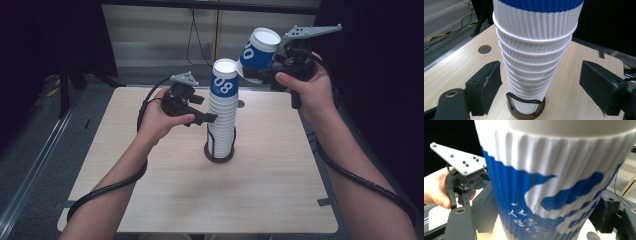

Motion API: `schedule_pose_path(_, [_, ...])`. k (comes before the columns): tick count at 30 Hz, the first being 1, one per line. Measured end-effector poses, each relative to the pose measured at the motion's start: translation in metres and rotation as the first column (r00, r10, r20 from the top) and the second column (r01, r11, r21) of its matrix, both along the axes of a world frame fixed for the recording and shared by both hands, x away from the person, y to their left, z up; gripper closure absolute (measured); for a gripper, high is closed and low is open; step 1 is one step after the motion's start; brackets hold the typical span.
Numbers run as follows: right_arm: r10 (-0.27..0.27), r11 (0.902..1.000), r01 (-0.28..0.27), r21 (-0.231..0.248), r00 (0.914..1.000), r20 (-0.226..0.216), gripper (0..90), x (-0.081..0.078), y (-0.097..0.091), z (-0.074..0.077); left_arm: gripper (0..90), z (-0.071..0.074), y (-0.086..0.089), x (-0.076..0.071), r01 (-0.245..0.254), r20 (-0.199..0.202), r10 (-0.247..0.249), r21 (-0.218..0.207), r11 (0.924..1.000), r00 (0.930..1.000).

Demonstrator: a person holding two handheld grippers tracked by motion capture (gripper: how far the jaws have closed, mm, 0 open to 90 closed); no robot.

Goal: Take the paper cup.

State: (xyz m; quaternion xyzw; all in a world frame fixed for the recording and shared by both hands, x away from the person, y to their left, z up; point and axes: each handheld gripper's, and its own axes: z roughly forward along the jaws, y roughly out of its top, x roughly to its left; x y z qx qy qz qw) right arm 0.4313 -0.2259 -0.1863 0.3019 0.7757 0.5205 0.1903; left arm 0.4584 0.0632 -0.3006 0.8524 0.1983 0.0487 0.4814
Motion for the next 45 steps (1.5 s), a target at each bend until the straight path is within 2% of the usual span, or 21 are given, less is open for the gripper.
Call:
schedule_pose_path(7, [-0.008, 0.9999, 0.008, -0.013, 1.0, 0.003, 22.1, -0.007, -0.013, -0.002, 17.5, -0.002, 0.001, -0.001, -0.002, -0.002, 0.002, 0.003, 1.0, 1.0])
schedule_pose_path(17, [-0.01, 0.9996, 0.01, -0.027, 0.9999, -0.01, 22.0, -0.013, -0.026, -0.018, 17.5, -0.008, 0.008, -0.006, 0.001, -0.013, -0.001, 0.015, 0.9999, 0.9999])
schedule_pose_path(35, [-0.006, 0.9989, 0.004, -0.048, 0.9992, -0.039, 22.0, -0.028, -0.043, -0.061, 17.8, -0.028, 0.016, -0.015, 0.011, -0.032, -0.009, 0.051, 0.9986, 0.9994])
schedule_pose_path(37, [-0.004, 0.9988, 0.002, -0.049, 0.9987, -0.051, 22.0, -0.03, -0.045, -0.069, 17.8, -0.031, 0.016, -0.016, 0.014, -0.038, -0.011, 0.066, 0.9977, 0.9992])
schedule_pose_path(45, [0.0, 0.9988, -0.003, -0.05, 0.9979, -0.064, 22.0, -0.035, -0.049, -0.084, 17.8, -0.036, 0.018, -0.019, 0.016, -0.046, -0.013, 0.07, 0.9974, 0.9989])
